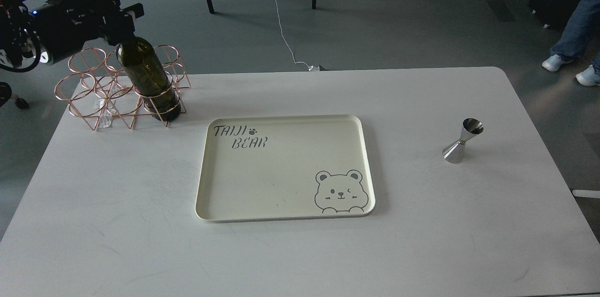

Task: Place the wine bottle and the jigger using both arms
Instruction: 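Lower the wine bottle into a slot of the copper rack, then release the bottle and withdraw the left gripper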

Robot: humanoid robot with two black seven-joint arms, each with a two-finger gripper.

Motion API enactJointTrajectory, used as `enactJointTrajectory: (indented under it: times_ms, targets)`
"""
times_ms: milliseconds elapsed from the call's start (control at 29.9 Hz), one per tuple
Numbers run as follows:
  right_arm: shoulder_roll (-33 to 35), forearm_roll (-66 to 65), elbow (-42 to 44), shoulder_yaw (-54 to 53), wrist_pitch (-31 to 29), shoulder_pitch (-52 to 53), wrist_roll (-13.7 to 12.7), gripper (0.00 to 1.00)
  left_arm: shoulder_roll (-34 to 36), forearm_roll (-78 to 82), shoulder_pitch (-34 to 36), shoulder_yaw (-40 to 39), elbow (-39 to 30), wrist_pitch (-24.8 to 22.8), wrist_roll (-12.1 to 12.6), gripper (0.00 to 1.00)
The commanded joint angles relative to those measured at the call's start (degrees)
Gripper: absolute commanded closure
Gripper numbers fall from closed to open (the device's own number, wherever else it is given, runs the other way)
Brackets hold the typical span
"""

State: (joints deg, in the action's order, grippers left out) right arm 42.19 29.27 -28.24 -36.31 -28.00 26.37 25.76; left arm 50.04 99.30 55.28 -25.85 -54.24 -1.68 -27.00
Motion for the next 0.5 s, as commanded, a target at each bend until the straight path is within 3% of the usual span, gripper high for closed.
enactJointTrajectory:
  times_ms: [0,268,469]
  targets:
    - [0.1,0.0,0.0,0.0,0.0,0.0,0.0,0.01,0.1,-0.3,0.4,-0.4,-0.1,0.4,-0.1,0.28]
    - [0.1,0.0,-0.1,0.0,0.0,-0.1,0.0,0.00,0.8,-7.7,3.9,-0.7,-0.1,2.2,0.0,0.14]
    - [0.0,0.0,-0.2,-0.1,0.0,0.2,0.0,0.00,3.4,-27.7,7.9,-1.0,-0.1,1.7,0.0,0.12]
